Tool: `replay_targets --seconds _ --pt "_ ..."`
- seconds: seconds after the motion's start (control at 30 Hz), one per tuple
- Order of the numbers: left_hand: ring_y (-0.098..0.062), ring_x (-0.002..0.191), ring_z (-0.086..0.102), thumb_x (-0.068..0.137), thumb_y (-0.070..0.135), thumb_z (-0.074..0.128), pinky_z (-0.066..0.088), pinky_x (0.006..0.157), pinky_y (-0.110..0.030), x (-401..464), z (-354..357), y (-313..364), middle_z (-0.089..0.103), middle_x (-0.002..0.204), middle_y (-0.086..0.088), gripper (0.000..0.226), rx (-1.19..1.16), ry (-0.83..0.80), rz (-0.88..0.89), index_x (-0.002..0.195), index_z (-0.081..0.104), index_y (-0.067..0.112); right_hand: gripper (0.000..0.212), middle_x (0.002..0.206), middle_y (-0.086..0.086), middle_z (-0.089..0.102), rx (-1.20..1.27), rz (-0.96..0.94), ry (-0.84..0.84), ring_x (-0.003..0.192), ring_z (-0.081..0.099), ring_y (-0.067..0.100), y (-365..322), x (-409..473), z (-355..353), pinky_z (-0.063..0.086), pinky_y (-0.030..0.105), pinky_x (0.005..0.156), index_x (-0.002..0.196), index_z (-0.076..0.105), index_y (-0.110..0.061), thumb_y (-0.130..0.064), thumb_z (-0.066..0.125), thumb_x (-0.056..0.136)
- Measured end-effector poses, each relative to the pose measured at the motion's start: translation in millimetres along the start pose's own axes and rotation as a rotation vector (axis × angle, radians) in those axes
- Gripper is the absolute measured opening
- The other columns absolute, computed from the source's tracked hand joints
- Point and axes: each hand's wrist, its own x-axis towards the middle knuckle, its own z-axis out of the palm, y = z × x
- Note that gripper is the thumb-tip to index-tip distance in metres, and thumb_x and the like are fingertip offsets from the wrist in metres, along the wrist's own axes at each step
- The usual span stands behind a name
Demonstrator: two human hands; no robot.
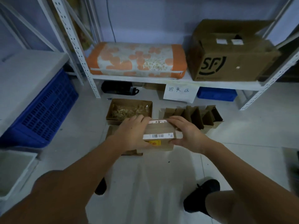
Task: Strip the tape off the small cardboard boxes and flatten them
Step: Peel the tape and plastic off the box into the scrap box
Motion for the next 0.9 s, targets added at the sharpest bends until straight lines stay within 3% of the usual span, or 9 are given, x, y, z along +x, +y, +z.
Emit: replay_targets --seconds 0.1,0.2,0.3,0.4,0.5,0.63,0.9 --pt "-0.014 0.122 0.045 0.075 0.073 0.075 0.048 0.096 -0.034 -21 -8 17 0.045 0.141 0.006 0.103 -0.056 0.02 0.017 0.157 0.032 0.028 0.09 0.161 -0.007 0.02 -0.078 -0.039 -0.017 0.144 0.033 0.017 -11 -23 -3 0.037 0.032 0.117 0.157 0.029 -0.03 -0.039 0.08 0.083" --pt "-0.011 0.125 0.045 0.075 0.074 0.074 0.046 0.091 -0.028 -33 -7 38 0.046 0.14 0.01 0.1 -0.078 0.094 0.055 0.156 0.036 0.03 0.103 0.167 -0.002 0.01 -0.215 -0.054 -0.051 0.151 0.015 0.022 -24 -33 -4 0.025 0.04 0.121 0.161 0.016 -0.032 -0.056 0.076 0.08" --pt "-0.01 0.124 0.046 0.075 0.07 0.075 0.037 0.086 -0.023 -37 -6 52 0.047 0.138 0.012 0.098 -0.09 0.153 0.073 0.156 0.036 0.032 0.11 0.161 -0.003 0.025 -0.278 -0.021 -0.055 0.142 0.028 0.022 -30 -38 -7 0.034 0.039 0.115 0.162 0.009 -0.031 -0.063 0.074 0.078" --pt "-0.013 0.13 0.045 0.076 0.065 0.079 0.039 0.104 -0.029 -38 -4 58 0.047 0.143 0.009 0.097 -0.076 0.212 0.098 0.156 0.038 0.029 0.11 0.152 -0.004 0.035 -0.251 0.022 -0.036 0.132 0.034 0.02 -30 -45 -9 0.041 0.038 0.109 0.162 0.011 -0.029 -0.063 0.074 0.077" --pt "-0.016 0.139 0.038 0.08 0.059 0.078 0.029 0.118 -0.035 -40 0 61 0.043 0.151 0.005 0.092 -0.065 0.233 0.108 0.156 0.04 0.025 0.11 0.151 -0.004 0.034 -0.218 0.054 -0.039 0.131 0.034 0.019 -28 -48 -8 0.042 0.04 0.109 0.162 0.011 -0.029 -0.061 0.074 0.078" --pt "-0.018 0.135 0.044 0.085 0.053 0.077 0.032 0.121 -0.042 -44 7 61 0.051 0.146 0.003 0.072 -0.1 0.272 0.161 0.147 0.053 0.022 0.109 0.151 -0.002 0.032 -0.216 0.078 -0.056 0.131 0.034 0.02 -20 -49 -6 0.041 0.038 0.11 0.162 0.012 -0.026 -0.06 0.075 0.08" --pt "-0.013 0.127 0.05 0.091 0.037 0.075 0.032 0.119 -0.034 -48 9 64 0.06 0.138 0.006 0.056 -0.177 0.276 0.152 0.142 0.056 0.026 0.109 0.155 -0.002 0.031 -0.202 0.096 -0.072 0.138 0.029 0.02 -12 -41 3 0.036 0.038 0.114 0.163 0.011 -0.027 -0.058 0.075 0.08"
